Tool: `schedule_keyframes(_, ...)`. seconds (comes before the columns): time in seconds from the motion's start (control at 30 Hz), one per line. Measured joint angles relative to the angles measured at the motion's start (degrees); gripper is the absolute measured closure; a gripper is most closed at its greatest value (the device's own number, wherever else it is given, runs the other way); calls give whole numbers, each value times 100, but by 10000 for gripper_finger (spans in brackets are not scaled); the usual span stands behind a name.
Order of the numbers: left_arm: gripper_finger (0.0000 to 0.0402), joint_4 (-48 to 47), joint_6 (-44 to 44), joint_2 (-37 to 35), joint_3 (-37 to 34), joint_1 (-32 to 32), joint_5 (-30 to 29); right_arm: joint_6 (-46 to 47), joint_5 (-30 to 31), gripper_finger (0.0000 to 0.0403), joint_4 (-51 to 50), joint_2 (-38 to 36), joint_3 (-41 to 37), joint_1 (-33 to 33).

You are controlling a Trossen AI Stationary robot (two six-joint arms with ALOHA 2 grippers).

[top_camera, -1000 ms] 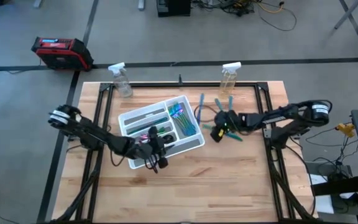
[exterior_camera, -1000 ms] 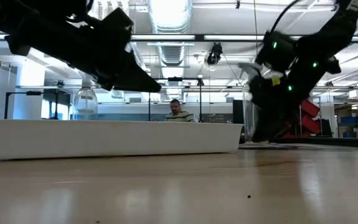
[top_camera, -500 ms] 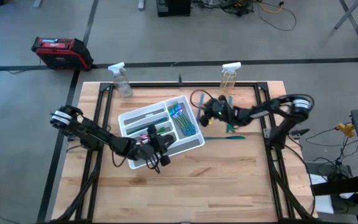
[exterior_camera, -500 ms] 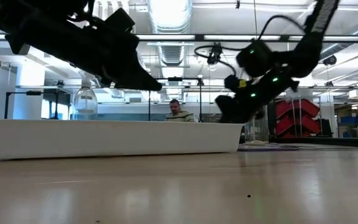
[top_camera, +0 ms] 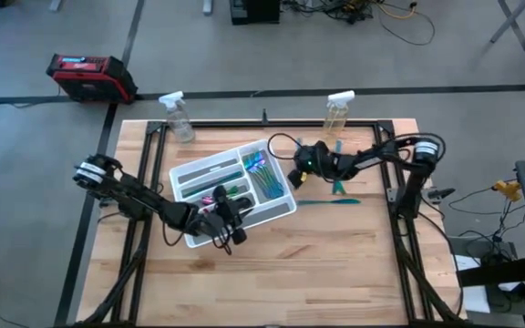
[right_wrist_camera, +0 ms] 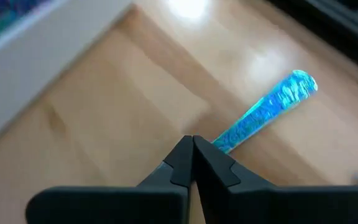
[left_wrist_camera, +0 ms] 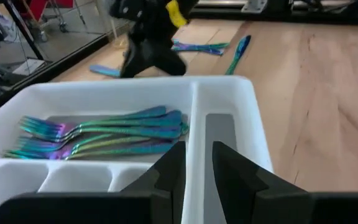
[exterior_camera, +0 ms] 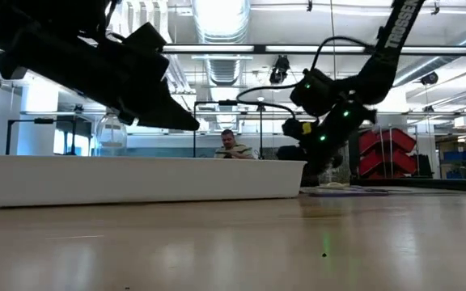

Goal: Sort silverware
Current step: Prepare the blue table knives

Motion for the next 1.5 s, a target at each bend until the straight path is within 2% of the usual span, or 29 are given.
schedule_keyframes(0.2, 338, -18, -206, 7, -78, -9, -13, 984, 71, 403, -1006, -943, -651, 959)
schedule_keyframes(0.43, 338, -17, -224, 14, -71, -28, -9, 3047, -59, 403, -1396, -2039, -1437, 2967)
schedule_keyframes(0.5, 338, 15, -222, 14, -69, -26, -13, 3527, 190, 403, -1405, -2249, -1549, 3547)
schedule_keyframes(0.6, 338, 43, -104, 14, -65, -26, -12, 3946, 1361, 403, -1510, -2362, -1566, 4077)
schedule_keyframes(0.7, 338, 141, -55, 11, -21, -26, -13, 4482, 2387, 403, -1946, -2356, -1575, 3985)
schedule_keyframes(0.83, 338, 209, -25, 12, 24, -26, -54, 4697, 3561, 403, -2035, -2282, -1656, 3384)
schedule_keyframes(0.93, 338, 184, -7, 16, 22, -26, -52, 4323, 4123, 403, -1656, -2143, -1826, 2836)
schedule_keyframes(1.0, 338, 181, -5, 14, 20, -26, -52, 3521, 4207, 403, -741, -2022, -2106, 2509)
schedule_keyframes(1.1, 338, 170, -5, 16, 14, -31, -50, 2130, 3713, 403, 1370, -1764, -2710, 2075)
schedule_keyframes(1.27, 338, 181, -5, 20, 14, -37, -48, -253, 2406, 403, 4917, -1080, -3505, 1331)
schedule_keyframes(1.37, 338, 176, -5, 33, 12, -42, -47, -1090, 1135, 403, 6110, -620, -3678, 747)
schedule_keyframes(1.43, 338, 189, -26, 34, 12, -42, -46, -1266, 258, 403, 6433, -332, -3670, 350)
schedule_keyframes(1.5, 338, 188, -34, 40, 12, -48, -41, -1256, -312, 403, 6468, -58, -3592, -33)
